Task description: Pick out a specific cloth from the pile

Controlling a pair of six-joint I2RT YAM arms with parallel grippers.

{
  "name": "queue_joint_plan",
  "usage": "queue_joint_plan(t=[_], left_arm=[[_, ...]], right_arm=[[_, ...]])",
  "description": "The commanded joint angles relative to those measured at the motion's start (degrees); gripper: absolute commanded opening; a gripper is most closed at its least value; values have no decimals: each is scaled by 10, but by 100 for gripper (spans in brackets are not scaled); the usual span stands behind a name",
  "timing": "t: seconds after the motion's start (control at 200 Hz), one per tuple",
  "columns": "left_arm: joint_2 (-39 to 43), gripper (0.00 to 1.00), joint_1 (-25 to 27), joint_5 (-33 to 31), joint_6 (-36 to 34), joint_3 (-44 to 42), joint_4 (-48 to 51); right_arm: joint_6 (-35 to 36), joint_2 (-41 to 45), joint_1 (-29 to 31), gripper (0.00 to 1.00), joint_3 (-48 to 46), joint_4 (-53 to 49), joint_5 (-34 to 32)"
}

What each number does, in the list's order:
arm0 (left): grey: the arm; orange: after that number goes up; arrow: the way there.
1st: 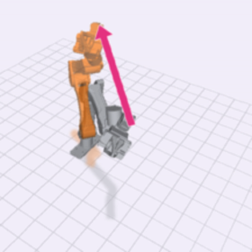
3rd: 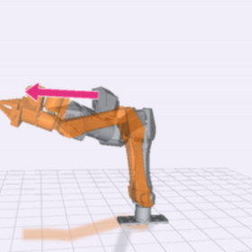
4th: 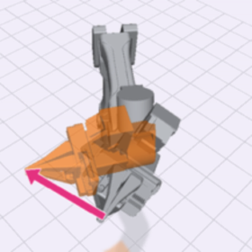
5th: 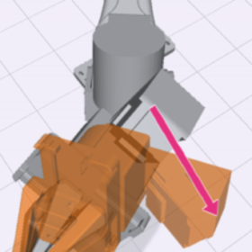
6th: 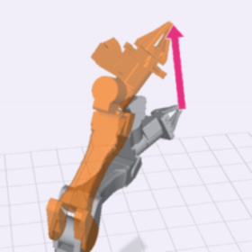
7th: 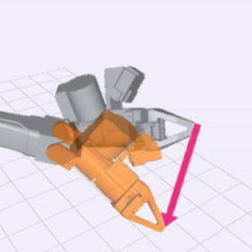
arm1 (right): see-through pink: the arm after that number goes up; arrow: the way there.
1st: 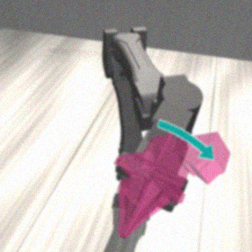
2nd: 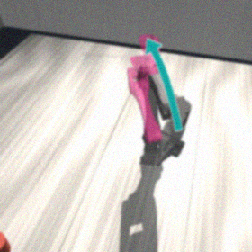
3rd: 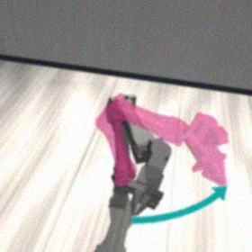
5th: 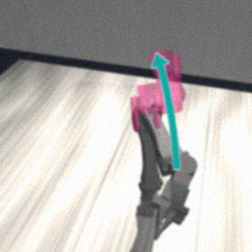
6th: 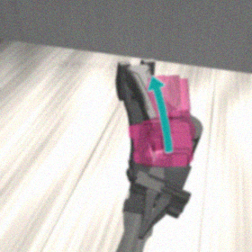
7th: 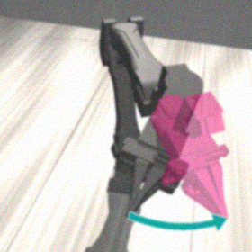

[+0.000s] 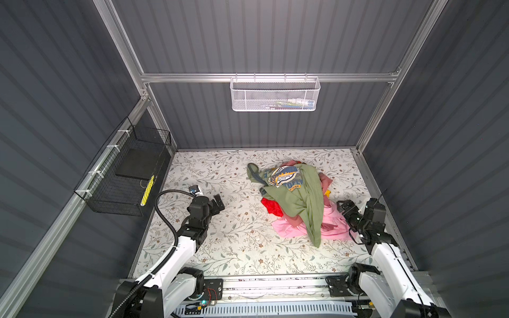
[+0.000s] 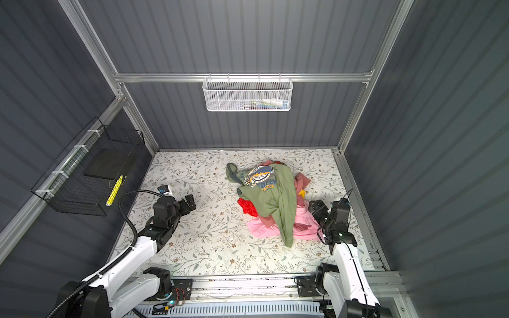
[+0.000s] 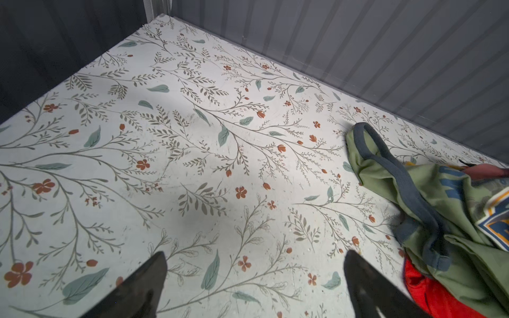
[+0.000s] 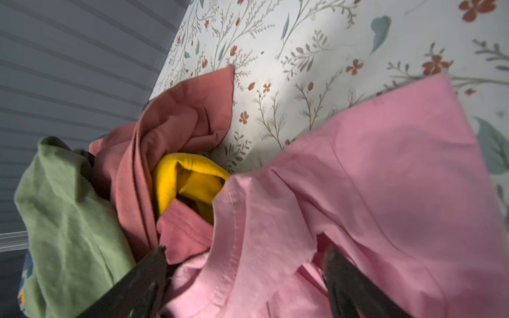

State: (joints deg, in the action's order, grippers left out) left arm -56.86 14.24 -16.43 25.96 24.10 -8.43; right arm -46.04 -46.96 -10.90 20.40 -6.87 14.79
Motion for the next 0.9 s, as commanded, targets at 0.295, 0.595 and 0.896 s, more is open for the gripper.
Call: queue_joint_plan(t=[0.295, 0.595, 0.896], left_arm=[[-1, 100, 26, 32, 30, -27, -11], [-26, 100, 91, -2, 33, -25, -19], [-62, 100, 139, -26, 15, 5, -18]], right_arm=[[-57, 58, -2, 70, -30, -122, 68], [-77, 134, 3, 62, -37, -217, 61], [-51, 155, 11, 57, -24, -264, 63]])
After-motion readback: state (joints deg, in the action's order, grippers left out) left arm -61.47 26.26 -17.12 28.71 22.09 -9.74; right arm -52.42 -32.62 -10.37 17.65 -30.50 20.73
